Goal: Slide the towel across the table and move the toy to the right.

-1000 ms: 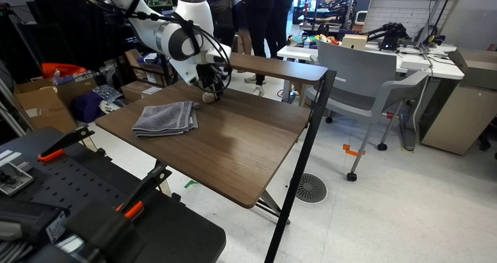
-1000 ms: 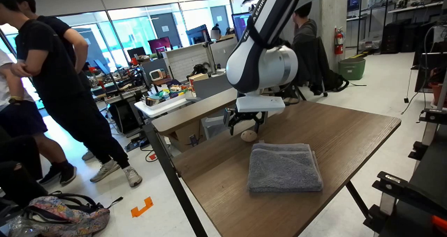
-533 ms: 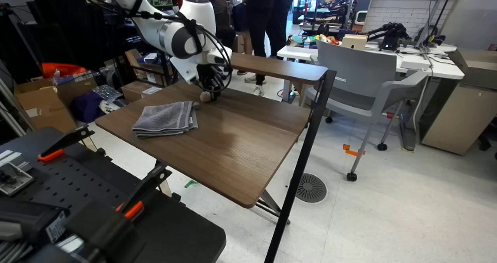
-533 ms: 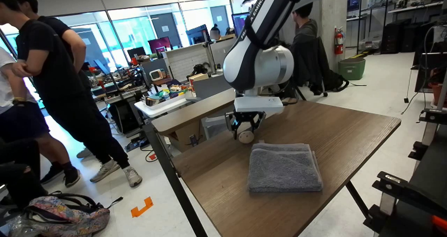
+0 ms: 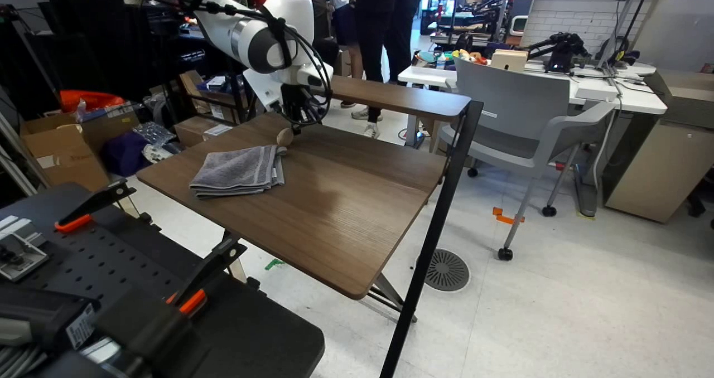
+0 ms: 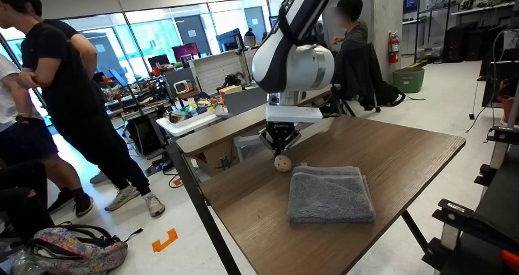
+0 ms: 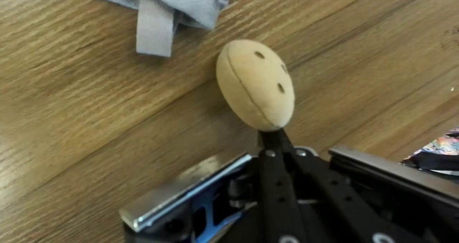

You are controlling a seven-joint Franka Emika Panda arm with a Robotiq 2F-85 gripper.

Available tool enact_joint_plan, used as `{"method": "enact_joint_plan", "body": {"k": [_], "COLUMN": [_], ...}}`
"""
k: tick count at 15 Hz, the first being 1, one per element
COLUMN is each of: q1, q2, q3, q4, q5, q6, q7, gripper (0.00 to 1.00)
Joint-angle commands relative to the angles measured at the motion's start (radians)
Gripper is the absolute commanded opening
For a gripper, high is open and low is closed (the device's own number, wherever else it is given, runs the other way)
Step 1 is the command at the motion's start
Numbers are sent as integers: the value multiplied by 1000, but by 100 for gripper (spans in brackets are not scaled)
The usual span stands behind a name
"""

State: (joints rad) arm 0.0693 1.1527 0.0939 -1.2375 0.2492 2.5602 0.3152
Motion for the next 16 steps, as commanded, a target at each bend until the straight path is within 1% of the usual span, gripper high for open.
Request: {"method": "enact_joint_plan", "body": {"k": [1,3,4,5,7,13,15,16], "q1": [-29,-32,-34,-35,-32,16,26,30], "q2": [13,6,6,7,13,22,13,8], "q3": [15,7,4,0,-9,-73,-81,-82], "q4": [62,75,84,92,107,103,93,87], "q5": [26,29,27,25,18,-17,-25,-29], "q6": [-71,-107,-130,-158,-201,-247,-257,-263], "q7": [-9,2,4,11,17,89,102,107], "gripper": [0,0,26,27,40,85,99,100]}}
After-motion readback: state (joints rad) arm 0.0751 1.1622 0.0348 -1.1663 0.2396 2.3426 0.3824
